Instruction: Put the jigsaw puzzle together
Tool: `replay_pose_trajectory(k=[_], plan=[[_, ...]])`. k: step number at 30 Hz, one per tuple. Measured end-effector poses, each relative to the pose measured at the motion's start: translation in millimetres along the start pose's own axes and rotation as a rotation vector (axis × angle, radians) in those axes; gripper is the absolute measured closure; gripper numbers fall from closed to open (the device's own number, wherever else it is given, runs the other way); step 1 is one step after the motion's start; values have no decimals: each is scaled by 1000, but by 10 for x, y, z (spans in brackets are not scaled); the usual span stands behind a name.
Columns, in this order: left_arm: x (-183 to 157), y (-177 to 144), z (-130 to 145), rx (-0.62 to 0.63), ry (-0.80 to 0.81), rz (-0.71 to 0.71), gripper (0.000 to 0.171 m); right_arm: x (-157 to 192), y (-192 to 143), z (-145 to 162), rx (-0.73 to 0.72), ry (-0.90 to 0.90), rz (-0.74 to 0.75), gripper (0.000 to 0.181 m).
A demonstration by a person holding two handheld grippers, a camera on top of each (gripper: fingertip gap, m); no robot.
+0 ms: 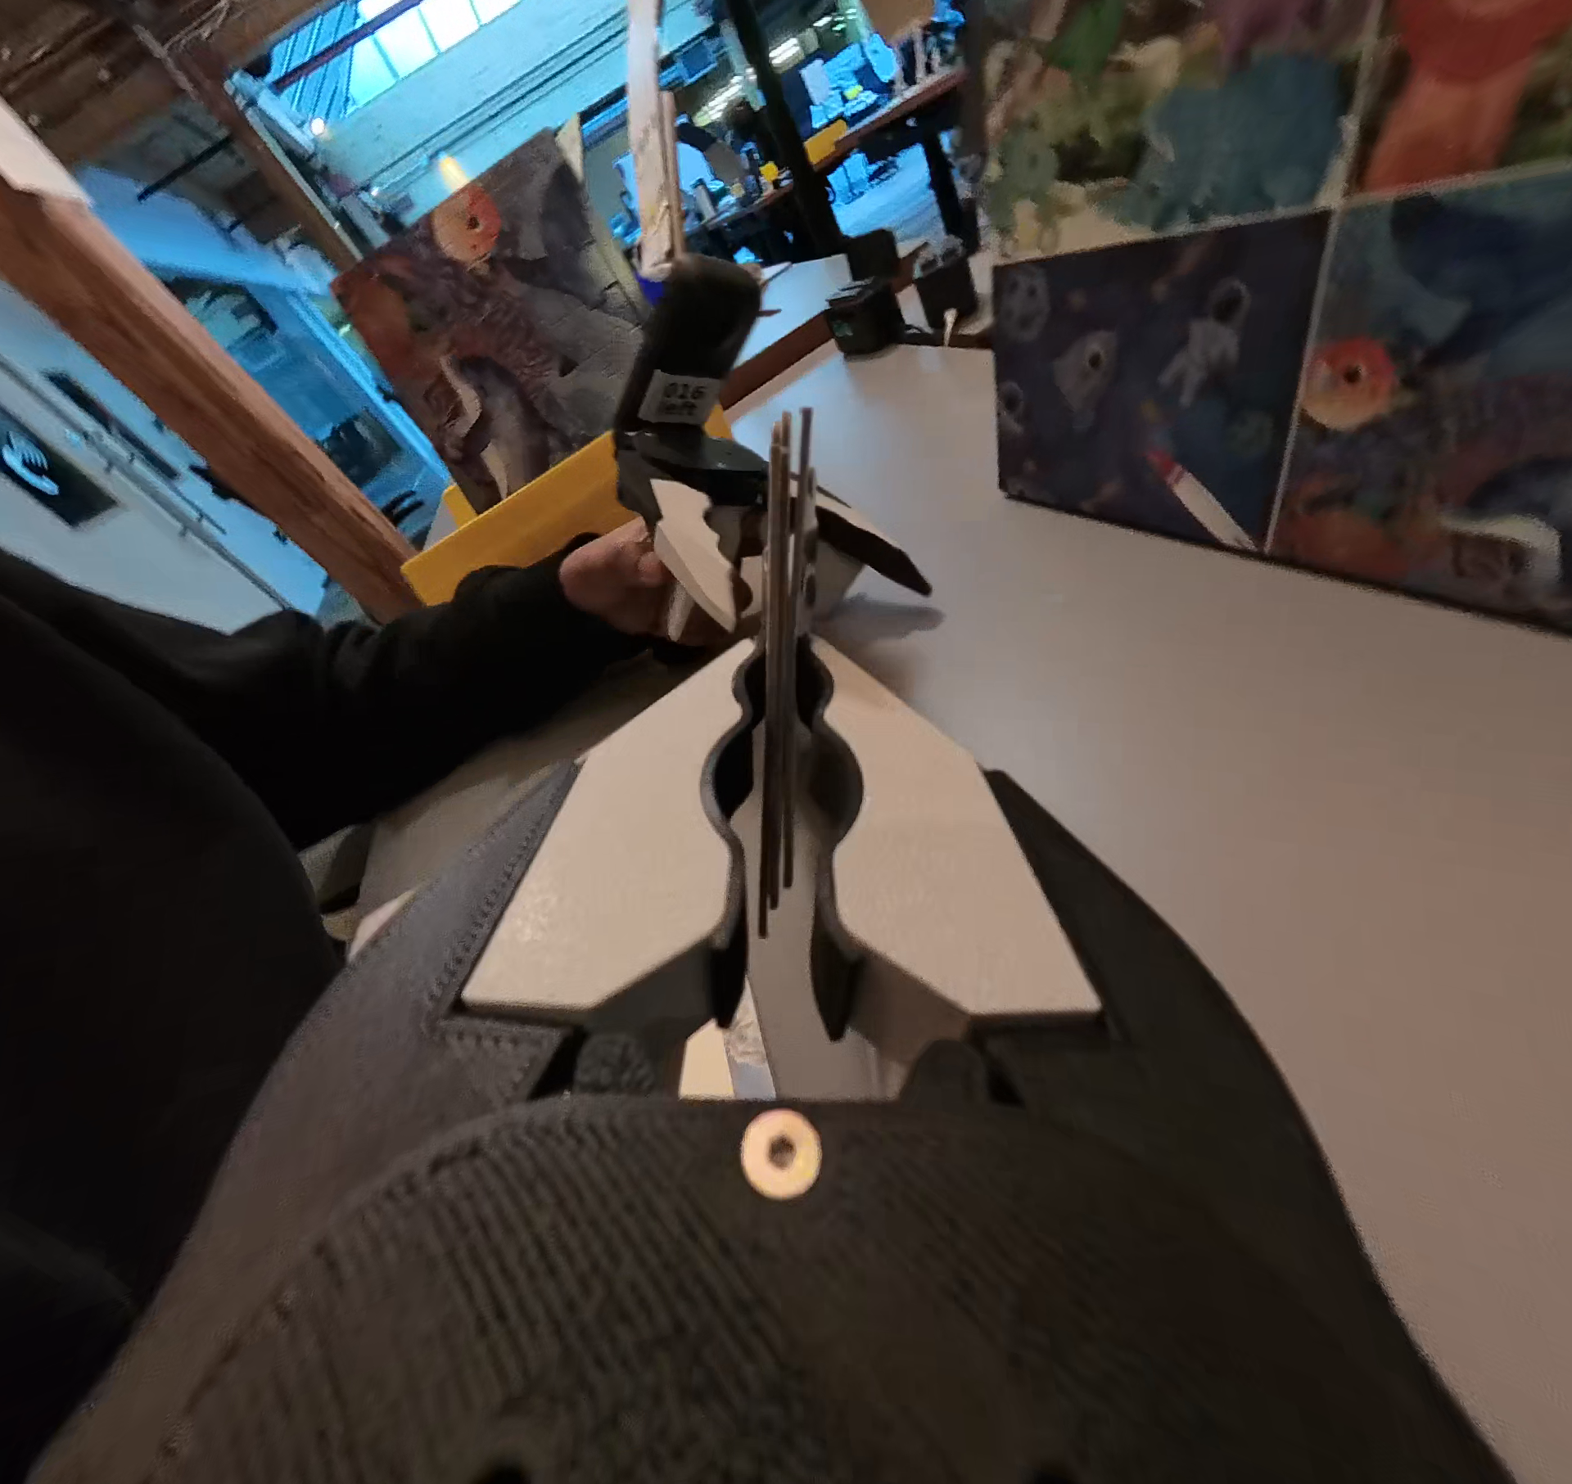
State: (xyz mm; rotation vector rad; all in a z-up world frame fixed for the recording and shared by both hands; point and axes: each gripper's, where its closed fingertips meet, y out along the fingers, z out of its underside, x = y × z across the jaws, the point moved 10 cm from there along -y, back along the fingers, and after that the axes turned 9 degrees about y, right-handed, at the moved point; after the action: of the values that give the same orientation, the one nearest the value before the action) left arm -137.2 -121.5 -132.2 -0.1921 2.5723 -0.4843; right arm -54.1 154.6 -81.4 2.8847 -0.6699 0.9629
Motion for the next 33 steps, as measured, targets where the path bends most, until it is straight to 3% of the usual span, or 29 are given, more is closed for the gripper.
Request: replay_pose_trajectory(k=[4, 5, 9, 10, 14, 18, 23, 26, 33], plan=[[-128, 101, 41, 34, 40, 179, 61, 152, -5, -5, 21, -154, -41, 178], [-161, 111, 48, 44, 56, 222, 73, 172, -4, -2, 23, -178, -43, 177], [-260, 112, 63, 63, 96, 370, 156, 160, -42, 15, 49, -219, -34, 177], [-264, 105, 59, 57, 101, 371, 163, 146, -52, 31, 73, -233, -28, 177], [-268, 69, 30, 56, 142, 314, 168, 65, -27, 111, 162, -321, 96, 169], [-296, 70, 20, 58, 167, 289, 169, 55, 84, 218, 244, -323, 83, 156], [-370, 74, 26, 53, 215, 361, 170, 59, 133, 278, 297, -298, 29, 163], [-398, 85, 42, 83, 282, 320, 170, 51, 142, 293, 324, -309, 46, 170], [-395, 26, -21, 24, 287, 294, 169, 115, 137, 228, 262, -297, 13, 177]])
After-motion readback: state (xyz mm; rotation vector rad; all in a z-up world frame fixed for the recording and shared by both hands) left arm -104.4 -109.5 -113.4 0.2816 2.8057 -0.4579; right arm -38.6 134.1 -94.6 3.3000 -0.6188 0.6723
